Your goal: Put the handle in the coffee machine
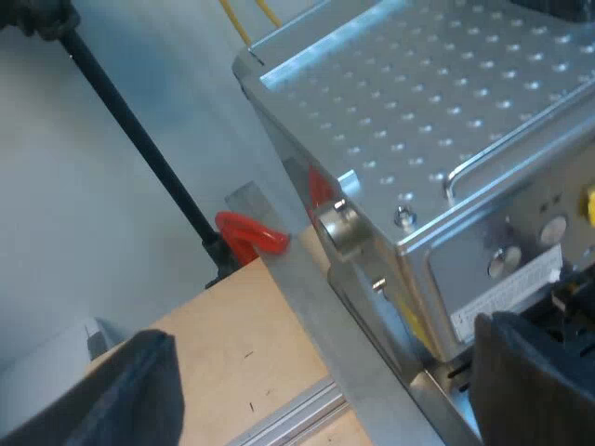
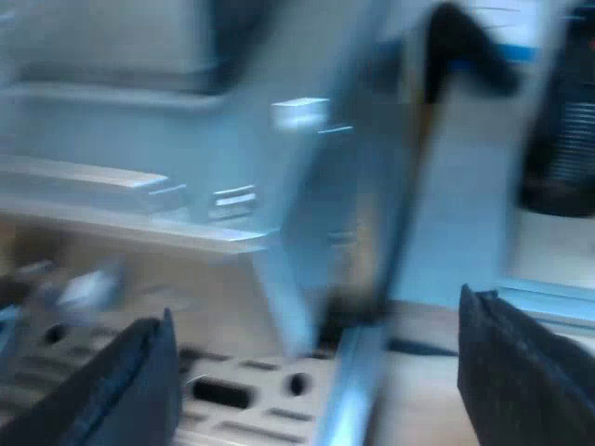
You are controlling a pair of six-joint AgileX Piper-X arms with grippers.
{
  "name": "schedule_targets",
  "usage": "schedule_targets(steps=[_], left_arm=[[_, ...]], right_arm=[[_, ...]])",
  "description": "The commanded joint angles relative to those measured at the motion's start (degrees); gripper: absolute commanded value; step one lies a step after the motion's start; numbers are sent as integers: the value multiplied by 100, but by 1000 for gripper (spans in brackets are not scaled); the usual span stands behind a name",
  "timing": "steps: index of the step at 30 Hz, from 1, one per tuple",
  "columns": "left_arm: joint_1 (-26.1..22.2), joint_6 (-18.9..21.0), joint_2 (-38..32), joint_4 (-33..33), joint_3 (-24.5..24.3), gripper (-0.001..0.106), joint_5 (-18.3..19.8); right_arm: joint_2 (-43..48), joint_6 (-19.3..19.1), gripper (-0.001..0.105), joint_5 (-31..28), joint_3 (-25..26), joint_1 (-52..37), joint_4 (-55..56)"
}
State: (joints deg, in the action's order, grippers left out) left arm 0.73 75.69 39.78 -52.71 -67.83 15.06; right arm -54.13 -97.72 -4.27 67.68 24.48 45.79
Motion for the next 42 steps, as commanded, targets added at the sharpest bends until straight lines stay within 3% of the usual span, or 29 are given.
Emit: schedule_targets(steps=[1, 4, 6, 10, 14, 20, 25, 31, 37, 42], left_arm=[[4, 855, -41, 91, -118, 67, 14], [4, 893, -248, 79, -118, 67, 14], [4, 907, -424, 79, -118, 67, -7], [-64, 947, -910, 52, -107, 67, -55], [-156, 1171, -1432, 30, 11, 67, -84], [-362, 1197, -2557, -119, 663, 67, -168], [-361, 1197, -3719, -855, 1185, 67, -168], [-361, 1183, -4761, -1730, 1320, 67, -116], [-397, 1183, -4868, -2905, 1177, 67, 14], [-397, 1194, -4867, -2695, 1199, 67, -99]], right_arm=[[197, -165, 65, 157, 89, -927, -12], [321, -165, 65, 158, 89, -1505, -12], [658, -462, 65, 230, 77, -2429, 29], [1154, -905, 65, 498, 63, -2951, 375], [1779, -921, 65, 506, -161, -2962, 428], [3137, -921, 65, 622, -828, -2955, 583], [4516, -1056, 65, 622, -1449, -2955, 1150], [5711, -1056, 65, 622, -1840, -2955, 1865], [5683, -1073, 65, 831, -1751, -2951, 2627], [5681, -1052, 65, 865, -1751, -2951, 2448]])
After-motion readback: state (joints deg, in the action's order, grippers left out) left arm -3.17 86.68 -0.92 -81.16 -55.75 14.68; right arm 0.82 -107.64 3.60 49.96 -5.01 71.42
